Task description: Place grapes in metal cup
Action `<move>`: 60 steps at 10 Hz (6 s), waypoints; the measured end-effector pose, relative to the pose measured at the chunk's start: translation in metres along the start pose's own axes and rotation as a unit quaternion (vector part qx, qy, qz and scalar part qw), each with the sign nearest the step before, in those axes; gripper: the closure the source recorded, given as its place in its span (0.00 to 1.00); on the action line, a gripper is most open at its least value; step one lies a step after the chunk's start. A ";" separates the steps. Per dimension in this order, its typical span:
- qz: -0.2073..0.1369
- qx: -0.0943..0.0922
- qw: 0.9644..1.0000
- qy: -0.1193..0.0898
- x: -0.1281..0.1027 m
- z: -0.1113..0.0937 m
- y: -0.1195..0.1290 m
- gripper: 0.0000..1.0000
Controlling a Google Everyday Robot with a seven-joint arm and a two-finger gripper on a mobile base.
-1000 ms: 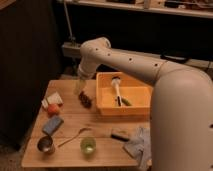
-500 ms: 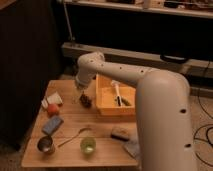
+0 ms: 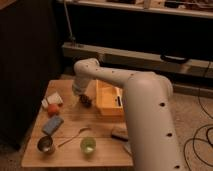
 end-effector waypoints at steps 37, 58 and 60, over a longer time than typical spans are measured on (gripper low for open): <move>-0.262 -0.026 0.945 -0.193 -0.062 -0.199 0.212 1.00; -0.370 -0.068 0.911 -0.170 -0.104 -0.173 0.296 1.00; -0.371 -0.078 0.910 -0.170 -0.106 -0.160 0.299 1.00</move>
